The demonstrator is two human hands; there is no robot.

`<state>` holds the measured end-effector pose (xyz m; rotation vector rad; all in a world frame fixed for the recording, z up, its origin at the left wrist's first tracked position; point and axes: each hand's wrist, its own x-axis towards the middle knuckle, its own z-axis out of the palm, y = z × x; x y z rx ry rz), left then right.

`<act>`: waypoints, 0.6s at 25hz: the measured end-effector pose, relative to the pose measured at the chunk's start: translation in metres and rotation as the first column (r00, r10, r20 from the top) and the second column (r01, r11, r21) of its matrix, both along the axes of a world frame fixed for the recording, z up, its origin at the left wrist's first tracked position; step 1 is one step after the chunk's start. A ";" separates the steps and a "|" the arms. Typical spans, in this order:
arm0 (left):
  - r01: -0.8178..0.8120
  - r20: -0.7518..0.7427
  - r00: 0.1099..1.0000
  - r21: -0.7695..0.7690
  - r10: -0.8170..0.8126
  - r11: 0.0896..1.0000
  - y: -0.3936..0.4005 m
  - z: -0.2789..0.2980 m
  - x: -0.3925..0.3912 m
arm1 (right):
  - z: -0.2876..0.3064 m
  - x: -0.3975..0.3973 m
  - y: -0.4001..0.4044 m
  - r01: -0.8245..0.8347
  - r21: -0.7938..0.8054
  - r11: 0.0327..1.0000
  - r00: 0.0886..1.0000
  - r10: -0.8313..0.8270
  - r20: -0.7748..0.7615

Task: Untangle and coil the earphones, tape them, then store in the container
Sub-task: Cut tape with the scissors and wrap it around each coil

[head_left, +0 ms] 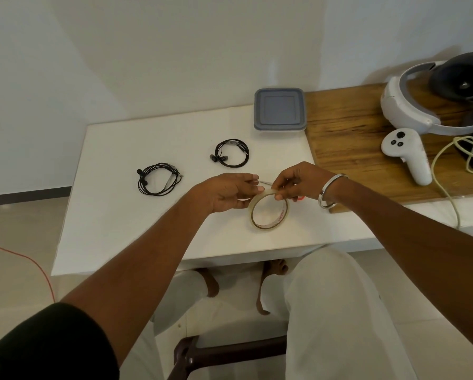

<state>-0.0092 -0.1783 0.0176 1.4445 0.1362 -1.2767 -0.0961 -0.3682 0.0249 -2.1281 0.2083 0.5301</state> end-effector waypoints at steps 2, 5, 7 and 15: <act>-0.002 -0.010 1.000 -0.005 0.002 1.000 0.000 0.001 0.000 | 0.001 0.000 -0.001 0.000 0.001 1.000 1.000 0.000 0.004; -0.001 -0.003 1.000 -0.008 0.001 1.000 0.000 0.001 -0.001 | 0.003 0.001 -0.001 -0.008 0.009 1.000 1.000 0.008 0.003; 0.012 0.002 1.000 -0.005 -0.012 1.000 0.000 0.001 -0.001 | 0.003 0.001 0.000 -0.009 0.010 1.000 1.000 0.009 0.005; -0.024 -0.047 0.999 -0.020 0.023 0.999 0.001 0.004 0.000 | 0.004 0.002 -0.003 0.001 -0.010 1.000 0.999 0.000 0.052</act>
